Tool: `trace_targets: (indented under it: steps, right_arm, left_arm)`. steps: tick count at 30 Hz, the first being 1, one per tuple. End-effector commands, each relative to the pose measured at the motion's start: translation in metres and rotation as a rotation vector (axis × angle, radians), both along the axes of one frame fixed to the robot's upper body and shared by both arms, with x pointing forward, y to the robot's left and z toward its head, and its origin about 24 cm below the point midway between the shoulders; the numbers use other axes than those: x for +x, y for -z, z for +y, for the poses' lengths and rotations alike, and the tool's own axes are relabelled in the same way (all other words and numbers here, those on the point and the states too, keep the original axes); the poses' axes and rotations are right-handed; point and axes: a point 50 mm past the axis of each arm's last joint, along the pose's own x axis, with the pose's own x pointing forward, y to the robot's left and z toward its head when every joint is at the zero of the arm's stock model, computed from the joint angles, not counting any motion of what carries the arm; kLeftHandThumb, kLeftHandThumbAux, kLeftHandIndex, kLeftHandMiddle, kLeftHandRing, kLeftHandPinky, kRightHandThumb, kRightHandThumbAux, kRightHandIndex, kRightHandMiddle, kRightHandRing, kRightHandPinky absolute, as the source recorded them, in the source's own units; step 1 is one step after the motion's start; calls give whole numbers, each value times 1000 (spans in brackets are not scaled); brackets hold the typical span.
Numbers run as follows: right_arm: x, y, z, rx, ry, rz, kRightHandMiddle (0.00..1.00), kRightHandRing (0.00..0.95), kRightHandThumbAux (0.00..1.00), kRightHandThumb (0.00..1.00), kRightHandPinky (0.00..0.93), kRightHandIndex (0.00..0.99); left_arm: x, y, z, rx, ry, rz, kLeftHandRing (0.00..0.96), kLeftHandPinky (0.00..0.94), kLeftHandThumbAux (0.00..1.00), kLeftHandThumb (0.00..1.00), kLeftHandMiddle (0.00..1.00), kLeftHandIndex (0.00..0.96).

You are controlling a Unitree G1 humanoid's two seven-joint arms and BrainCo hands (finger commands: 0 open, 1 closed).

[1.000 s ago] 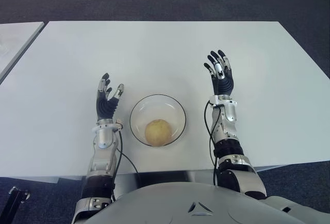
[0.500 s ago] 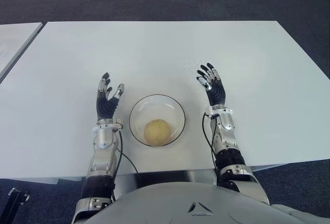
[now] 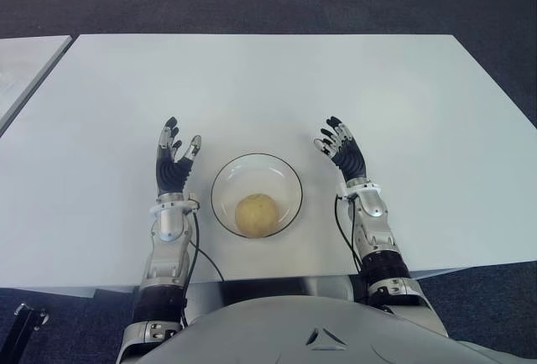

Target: Put the apples into the plate.

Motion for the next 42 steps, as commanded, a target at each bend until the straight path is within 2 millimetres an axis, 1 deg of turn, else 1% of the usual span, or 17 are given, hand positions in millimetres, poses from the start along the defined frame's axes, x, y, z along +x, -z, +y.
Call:
trace_targets:
  steps: [1, 15, 27, 42]
  right_arm:
    - [-3, 9, 1, -27, -25, 72, 37, 38, 756, 98, 84, 4]
    - [-5, 15, 0, -48, -4, 114, 21, 24, 757, 77, 75, 0]
    - [-8, 17, 2, -43, -7, 103, 23, 20, 743, 65, 68, 0]
    - [-9, 17, 3, -34, -10, 84, 27, 27, 753, 63, 79, 0]
  left_arm:
    - [-2, 1, 0, -1, 2, 5, 0, 5, 568, 0, 5, 0]
    - [-2, -1, 0, 1, 7, 9, 0, 0, 569, 0, 4, 0]
    - [-3, -1, 0, 9, 10, 9, 0, 6, 563, 0, 4, 0]
    - [-3, -2, 1, 11, 21, 9, 0, 0, 568, 0, 0, 0]
